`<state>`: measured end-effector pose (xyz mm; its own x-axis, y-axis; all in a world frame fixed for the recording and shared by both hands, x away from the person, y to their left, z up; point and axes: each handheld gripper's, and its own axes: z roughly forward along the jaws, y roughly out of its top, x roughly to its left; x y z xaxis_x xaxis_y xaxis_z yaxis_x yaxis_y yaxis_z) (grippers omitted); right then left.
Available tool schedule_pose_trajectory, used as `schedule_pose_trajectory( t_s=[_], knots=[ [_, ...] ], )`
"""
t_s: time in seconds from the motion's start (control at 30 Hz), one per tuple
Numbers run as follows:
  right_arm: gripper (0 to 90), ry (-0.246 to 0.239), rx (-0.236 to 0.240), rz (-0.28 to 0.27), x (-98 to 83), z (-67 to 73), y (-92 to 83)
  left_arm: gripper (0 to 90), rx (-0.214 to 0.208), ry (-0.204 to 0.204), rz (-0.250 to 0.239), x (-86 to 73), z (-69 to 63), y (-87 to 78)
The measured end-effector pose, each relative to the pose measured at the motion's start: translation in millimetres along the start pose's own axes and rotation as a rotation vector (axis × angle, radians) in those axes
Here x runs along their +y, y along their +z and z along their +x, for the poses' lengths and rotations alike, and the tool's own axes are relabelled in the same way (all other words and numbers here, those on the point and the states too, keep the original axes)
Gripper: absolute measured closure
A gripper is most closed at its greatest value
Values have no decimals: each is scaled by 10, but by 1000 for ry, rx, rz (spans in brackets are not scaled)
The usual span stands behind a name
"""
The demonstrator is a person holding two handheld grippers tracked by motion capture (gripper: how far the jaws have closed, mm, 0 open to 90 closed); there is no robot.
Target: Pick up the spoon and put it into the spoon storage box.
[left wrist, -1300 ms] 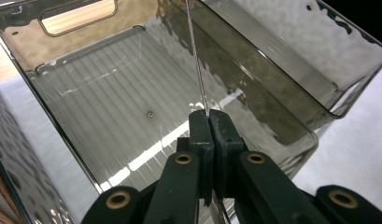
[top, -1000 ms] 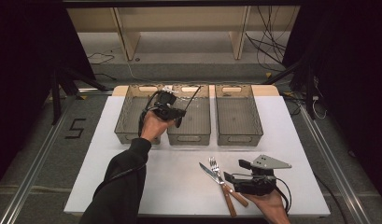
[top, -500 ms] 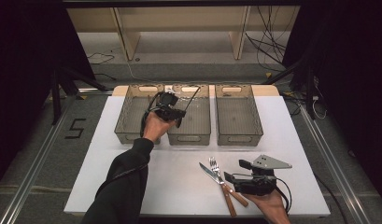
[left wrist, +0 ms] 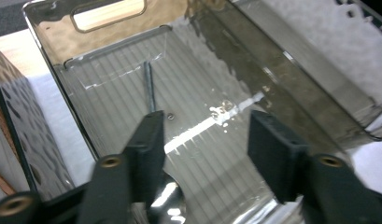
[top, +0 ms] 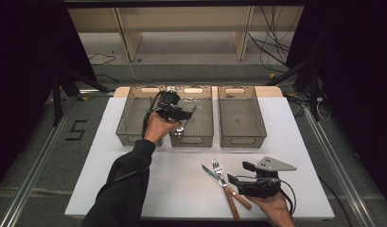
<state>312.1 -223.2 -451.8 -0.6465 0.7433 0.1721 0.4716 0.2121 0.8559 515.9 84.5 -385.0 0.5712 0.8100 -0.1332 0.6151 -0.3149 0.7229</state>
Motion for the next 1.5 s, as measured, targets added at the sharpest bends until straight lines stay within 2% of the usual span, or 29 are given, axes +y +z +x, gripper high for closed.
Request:
schedule_pose_trajectory(
  t_s=[0.13,0.27,0.47,0.63,0.87,0.97,1.1,1.3,1.43,1.5],
  knots=[
    [234,-6,-1,3,9,16,-4,346,-57,-9,-24,-31,-45,-134],
    [234,-9,-6,11,16,39,-3,284,-108,-6,-64,-130,-102,-283],
    [234,-17,-9,28,13,66,9,246,-145,-8,-128,-315,-153,-491],
    [239,-23,-23,49,15,105,26,232,-145,-13,-167,-511,-157,-647],
    [246,-50,-33,90,-8,220,81,212,-145,-10,-189,-770,-133,-795],
    [252,-51,-34,106,-19,265,99,209,-142,1,-191,-845,-141,-819],
    [261,-52,-32,125,-38,305,128,206,-140,8,-224,-924,-134,-844],
    [286,-46,-41,140,-68,319,147,188,-137,21,-222,-1092,-115,-834],
    [310,-34,-34,147,-87,331,160,173,-135,10,-224,-1202,-81,-829],
    [320,-37,-32,153,-97,339,173,172,-139,18,-231,-1254,-72,-841]
  ],
)
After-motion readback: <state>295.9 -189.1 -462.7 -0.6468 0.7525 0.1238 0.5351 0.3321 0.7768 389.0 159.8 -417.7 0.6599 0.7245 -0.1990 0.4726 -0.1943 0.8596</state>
